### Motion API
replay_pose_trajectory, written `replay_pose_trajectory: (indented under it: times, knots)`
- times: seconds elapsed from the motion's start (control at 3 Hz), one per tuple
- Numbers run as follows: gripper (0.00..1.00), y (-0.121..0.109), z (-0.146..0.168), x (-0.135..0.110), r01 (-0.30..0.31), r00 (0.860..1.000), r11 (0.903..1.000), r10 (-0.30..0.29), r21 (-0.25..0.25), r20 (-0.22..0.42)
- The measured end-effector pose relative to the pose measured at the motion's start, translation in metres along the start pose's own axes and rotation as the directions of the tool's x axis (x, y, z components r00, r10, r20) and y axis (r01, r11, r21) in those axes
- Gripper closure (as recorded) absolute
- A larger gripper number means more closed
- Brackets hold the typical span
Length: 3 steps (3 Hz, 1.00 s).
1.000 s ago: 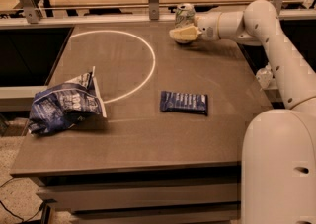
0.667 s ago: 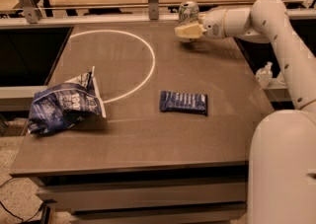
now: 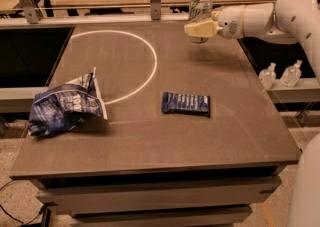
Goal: Move 7up can near rxbar blueberry
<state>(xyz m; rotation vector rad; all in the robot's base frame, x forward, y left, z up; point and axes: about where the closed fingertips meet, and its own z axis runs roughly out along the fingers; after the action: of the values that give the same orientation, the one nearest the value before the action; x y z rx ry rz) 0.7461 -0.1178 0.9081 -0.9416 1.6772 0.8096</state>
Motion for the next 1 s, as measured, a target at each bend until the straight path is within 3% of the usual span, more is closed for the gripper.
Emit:
replay_pose_trajectory:
  times: [0.33, 1.0]
  knots:
    - [1.00, 0.032, -0.020, 0.004, 0.002, 1.000, 0.9996, -0.001, -0.027, 0.013]
    - [1.00, 0.085, -0.039, 0.027, 0.021, 1.000, 0.9997, -0.021, -0.007, -0.001]
